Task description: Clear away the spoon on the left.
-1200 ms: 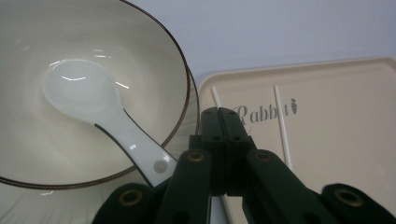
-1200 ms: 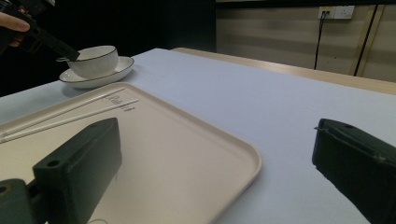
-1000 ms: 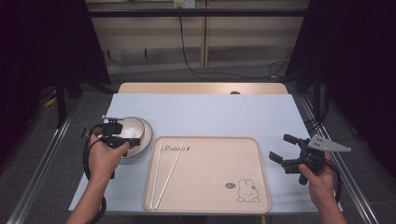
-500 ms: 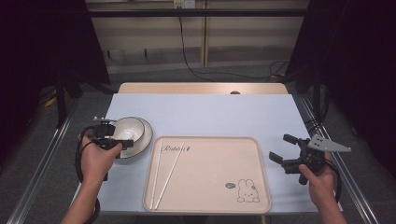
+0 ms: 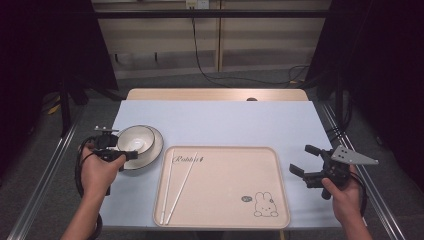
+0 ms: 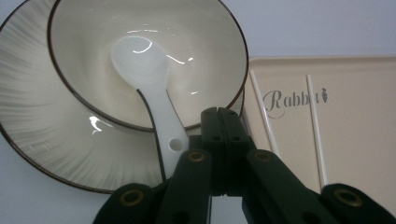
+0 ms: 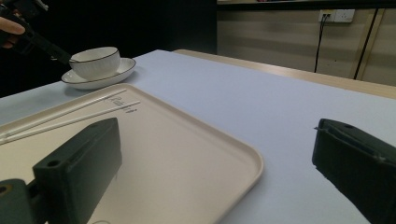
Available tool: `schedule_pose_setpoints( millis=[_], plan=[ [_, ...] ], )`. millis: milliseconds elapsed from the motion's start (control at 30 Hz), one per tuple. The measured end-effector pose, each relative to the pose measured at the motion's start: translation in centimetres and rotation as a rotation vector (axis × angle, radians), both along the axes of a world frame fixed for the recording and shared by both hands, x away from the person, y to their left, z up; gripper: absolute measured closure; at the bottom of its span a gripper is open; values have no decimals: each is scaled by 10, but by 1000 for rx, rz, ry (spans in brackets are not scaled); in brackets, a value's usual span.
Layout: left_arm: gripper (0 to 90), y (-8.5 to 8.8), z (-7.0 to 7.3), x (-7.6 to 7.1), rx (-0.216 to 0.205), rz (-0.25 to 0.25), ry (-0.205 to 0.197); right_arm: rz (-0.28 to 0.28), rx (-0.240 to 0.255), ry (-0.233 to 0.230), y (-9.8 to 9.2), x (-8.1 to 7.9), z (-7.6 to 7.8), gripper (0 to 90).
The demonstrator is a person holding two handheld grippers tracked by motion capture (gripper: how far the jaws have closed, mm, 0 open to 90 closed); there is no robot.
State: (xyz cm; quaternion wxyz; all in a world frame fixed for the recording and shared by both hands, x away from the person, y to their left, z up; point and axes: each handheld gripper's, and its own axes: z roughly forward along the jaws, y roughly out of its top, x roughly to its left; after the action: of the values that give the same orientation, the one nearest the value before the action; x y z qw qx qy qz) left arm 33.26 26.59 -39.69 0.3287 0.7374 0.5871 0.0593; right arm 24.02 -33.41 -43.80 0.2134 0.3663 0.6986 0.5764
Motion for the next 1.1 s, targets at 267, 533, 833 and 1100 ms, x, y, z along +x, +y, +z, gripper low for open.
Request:
schedule_pose_setpoints(
  millis=[267,533,833,1100],
  plan=[
    [900,13,3,-2,9,34,-5,0,2,1,0,1,0,8],
    [900,25,4,-2,35,67,-10,-4,7,-1,0,1,0,8],
    [900,31,4,-1,47,85,-17,-2,3,0,0,1,0,8],
    [900,38,1,0,35,109,-19,-1,5,1,-1,0,1,8]
  ],
)
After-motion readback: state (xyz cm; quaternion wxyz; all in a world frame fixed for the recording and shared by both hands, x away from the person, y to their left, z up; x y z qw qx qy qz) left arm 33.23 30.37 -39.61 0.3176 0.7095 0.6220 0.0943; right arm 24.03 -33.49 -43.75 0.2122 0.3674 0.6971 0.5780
